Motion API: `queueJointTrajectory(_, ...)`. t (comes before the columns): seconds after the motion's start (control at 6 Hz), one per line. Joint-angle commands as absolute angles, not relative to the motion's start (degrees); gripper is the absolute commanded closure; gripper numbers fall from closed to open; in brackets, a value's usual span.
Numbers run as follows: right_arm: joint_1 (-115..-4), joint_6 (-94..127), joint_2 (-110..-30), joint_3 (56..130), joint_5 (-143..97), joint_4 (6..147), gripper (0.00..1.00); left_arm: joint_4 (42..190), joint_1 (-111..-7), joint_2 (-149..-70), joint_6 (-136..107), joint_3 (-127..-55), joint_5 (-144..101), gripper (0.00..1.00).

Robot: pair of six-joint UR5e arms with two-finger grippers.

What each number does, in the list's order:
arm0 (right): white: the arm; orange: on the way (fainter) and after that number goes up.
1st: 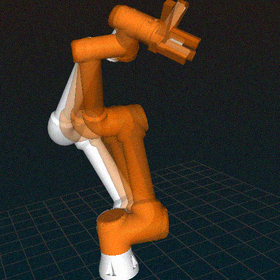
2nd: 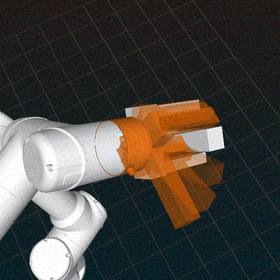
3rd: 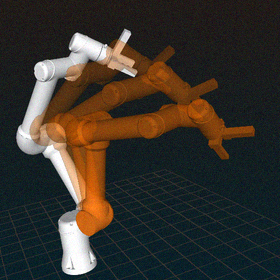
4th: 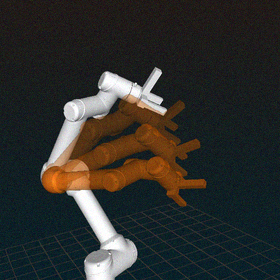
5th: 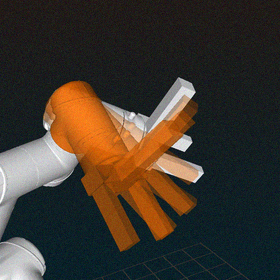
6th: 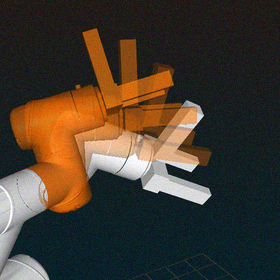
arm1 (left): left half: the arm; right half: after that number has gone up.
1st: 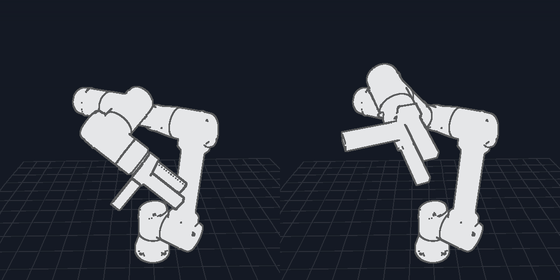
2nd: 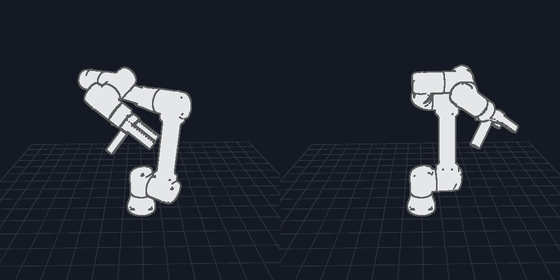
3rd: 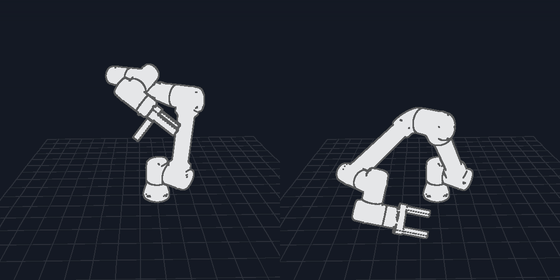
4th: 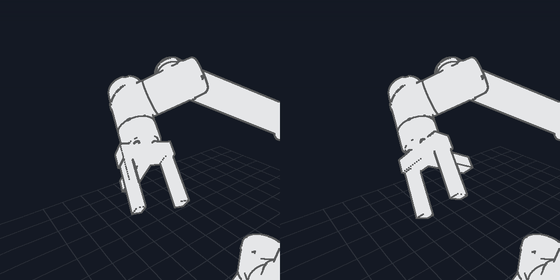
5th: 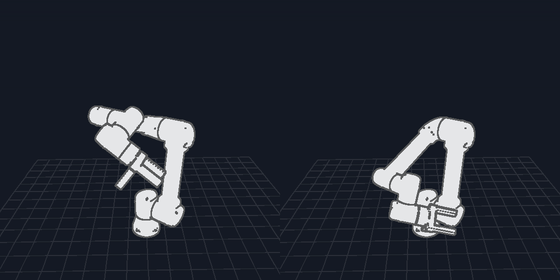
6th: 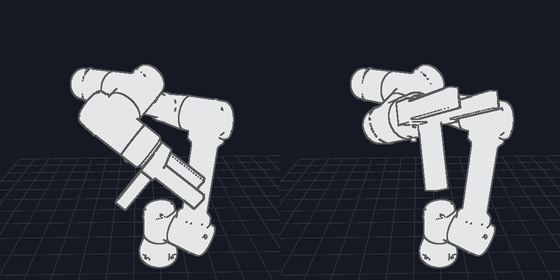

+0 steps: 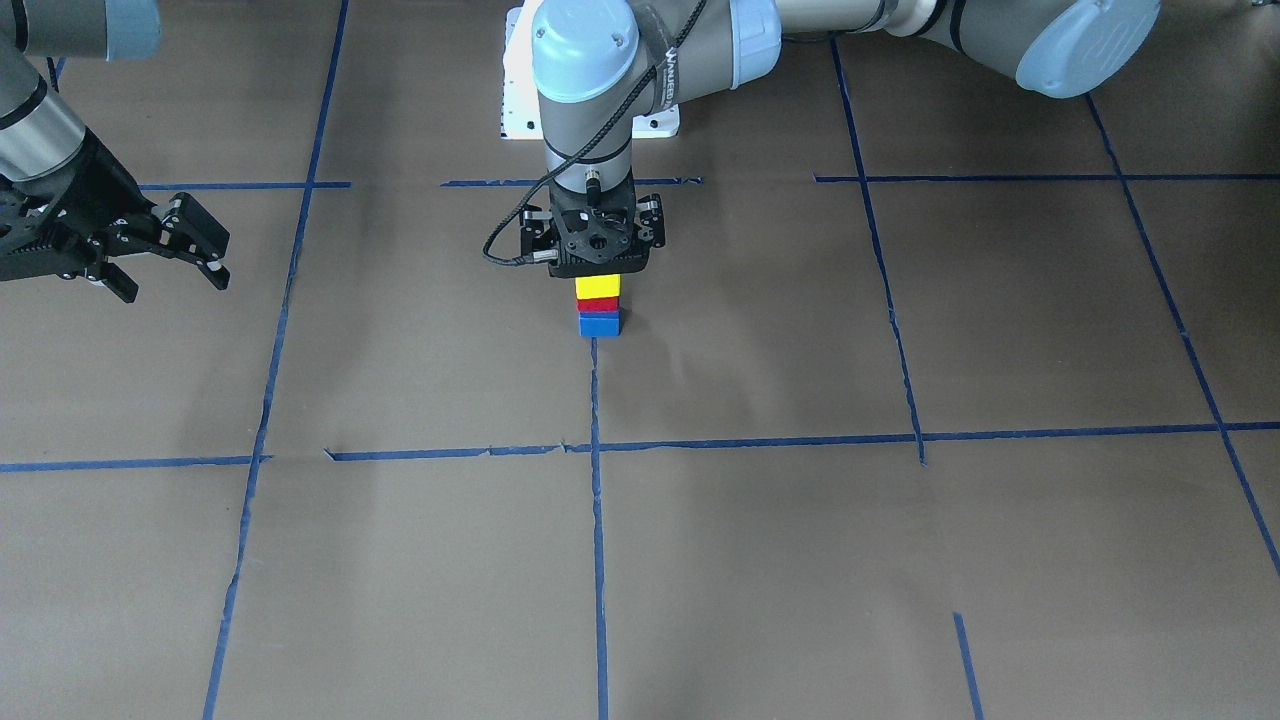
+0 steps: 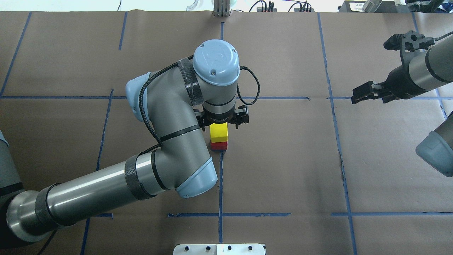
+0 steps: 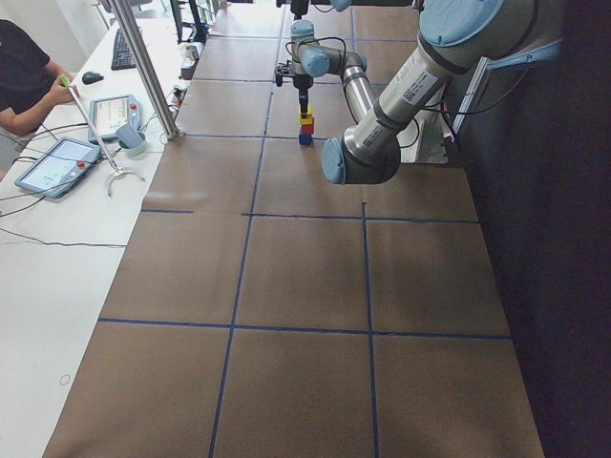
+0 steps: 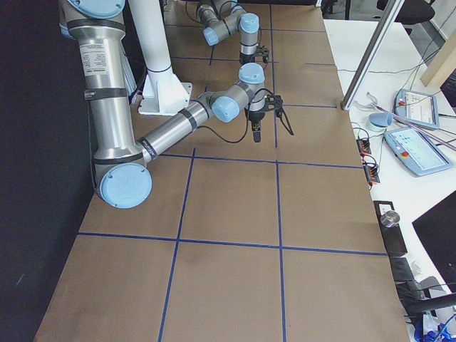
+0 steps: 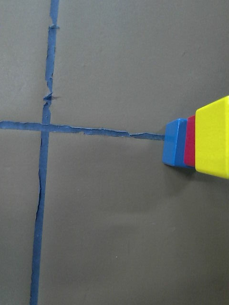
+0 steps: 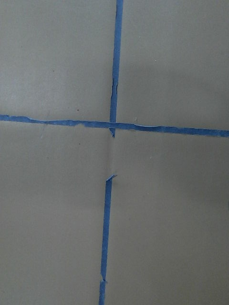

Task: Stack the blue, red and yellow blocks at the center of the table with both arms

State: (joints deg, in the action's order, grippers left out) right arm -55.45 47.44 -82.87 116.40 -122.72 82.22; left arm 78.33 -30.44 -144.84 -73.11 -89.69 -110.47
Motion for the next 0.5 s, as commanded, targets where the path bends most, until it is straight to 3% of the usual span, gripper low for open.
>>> queueJointTrajectory(0.0, -56.0, 47.0, -82.9, 116.3, -123.7, 82.3, 0.00, 77.6, -31.9, -142.8, -73.3, -96.5, -110.5, 0.00)
queueJointTrajectory(0.33, -63.2, 45.4, -82.8, 115.0, -130.5, 83.0, 0.00, 77.8, -36.0, -128.5, -68.4, -112.7, -110.7, 0.00)
